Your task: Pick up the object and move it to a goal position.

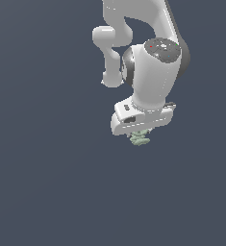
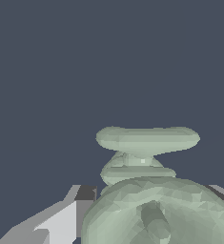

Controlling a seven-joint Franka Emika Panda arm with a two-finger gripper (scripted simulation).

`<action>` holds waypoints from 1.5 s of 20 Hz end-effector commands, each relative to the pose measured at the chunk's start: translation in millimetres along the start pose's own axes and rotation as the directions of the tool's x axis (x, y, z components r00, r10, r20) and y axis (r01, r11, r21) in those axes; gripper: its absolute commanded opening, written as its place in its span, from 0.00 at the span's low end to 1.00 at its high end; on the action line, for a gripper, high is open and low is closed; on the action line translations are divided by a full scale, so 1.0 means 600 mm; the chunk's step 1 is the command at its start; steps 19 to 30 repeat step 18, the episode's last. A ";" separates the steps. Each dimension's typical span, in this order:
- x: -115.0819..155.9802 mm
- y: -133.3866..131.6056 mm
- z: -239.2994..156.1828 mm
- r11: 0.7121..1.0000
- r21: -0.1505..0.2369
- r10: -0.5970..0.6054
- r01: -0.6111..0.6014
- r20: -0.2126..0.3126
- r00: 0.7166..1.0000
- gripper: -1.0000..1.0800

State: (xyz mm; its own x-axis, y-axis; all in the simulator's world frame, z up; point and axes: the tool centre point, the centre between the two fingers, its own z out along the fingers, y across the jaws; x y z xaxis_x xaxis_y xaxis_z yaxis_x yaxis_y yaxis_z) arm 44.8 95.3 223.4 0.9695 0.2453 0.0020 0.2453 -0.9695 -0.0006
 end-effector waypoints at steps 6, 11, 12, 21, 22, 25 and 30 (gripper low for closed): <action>0.041 -0.003 -0.059 1.000 0.000 0.000 0.000 0.002 1.000 0.00; 0.055 -0.004 -0.079 1.000 0.000 0.000 0.000 0.002 1.000 0.00; 0.057 -0.004 -0.081 1.000 0.000 0.000 0.000 0.002 1.000 0.00; 0.062 -0.004 -0.087 1.000 0.000 0.000 0.000 0.002 1.000 0.00; 0.062 -0.004 -0.087 1.000 0.000 0.000 0.000 0.002 1.000 0.00; 0.062 -0.004 -0.087 1.000 0.000 0.000 0.000 0.002 1.000 0.00; 0.062 -0.004 -0.087 1.000 0.000 0.000 0.000 0.002 1.000 0.00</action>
